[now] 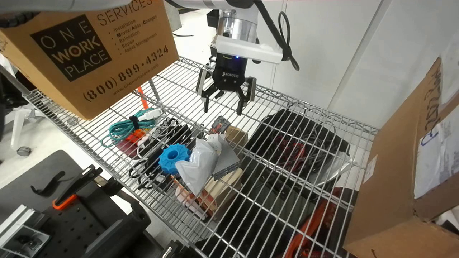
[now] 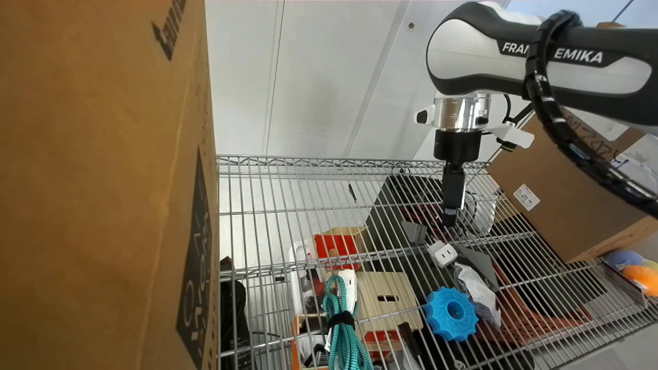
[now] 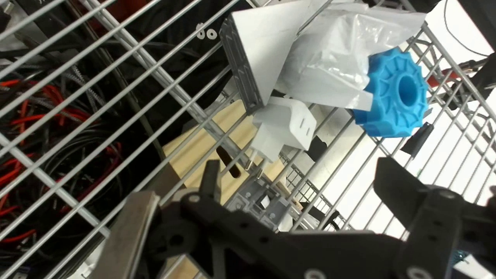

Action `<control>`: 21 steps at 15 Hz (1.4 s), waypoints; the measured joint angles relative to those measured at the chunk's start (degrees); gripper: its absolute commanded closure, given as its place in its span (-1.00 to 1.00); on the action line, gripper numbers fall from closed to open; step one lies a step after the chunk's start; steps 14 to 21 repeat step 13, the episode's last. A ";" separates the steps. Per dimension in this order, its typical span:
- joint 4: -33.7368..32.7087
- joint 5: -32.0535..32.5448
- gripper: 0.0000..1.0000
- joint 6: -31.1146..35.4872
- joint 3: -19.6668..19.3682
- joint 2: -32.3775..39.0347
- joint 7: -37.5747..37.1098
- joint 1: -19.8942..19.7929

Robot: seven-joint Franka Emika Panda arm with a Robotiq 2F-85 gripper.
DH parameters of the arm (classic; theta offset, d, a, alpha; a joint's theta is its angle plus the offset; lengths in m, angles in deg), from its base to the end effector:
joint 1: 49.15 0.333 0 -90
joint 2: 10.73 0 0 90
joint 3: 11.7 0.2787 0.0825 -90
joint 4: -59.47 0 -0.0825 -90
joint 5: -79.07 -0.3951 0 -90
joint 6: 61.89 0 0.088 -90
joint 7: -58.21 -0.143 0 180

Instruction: Move the charger head

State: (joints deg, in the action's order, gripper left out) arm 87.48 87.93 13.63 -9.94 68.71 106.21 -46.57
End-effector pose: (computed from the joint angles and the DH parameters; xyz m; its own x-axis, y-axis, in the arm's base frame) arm 0.6904 0.0174 0.0965 0.4969 0.7482 -0.4395 0.6959 -0.6462 -0.3132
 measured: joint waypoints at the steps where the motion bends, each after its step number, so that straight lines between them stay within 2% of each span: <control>1: -0.85 -0.16 -1.00 -0.78 0.00 0.06 -0.53 -0.23; 8: -2.50 -1.13 -1.00 -2.00 -0.01 -0.28 -6.46 -1.22; 21: -1.98 -1.14 -1.00 -2.00 -0.01 -0.25 -6.63 -1.16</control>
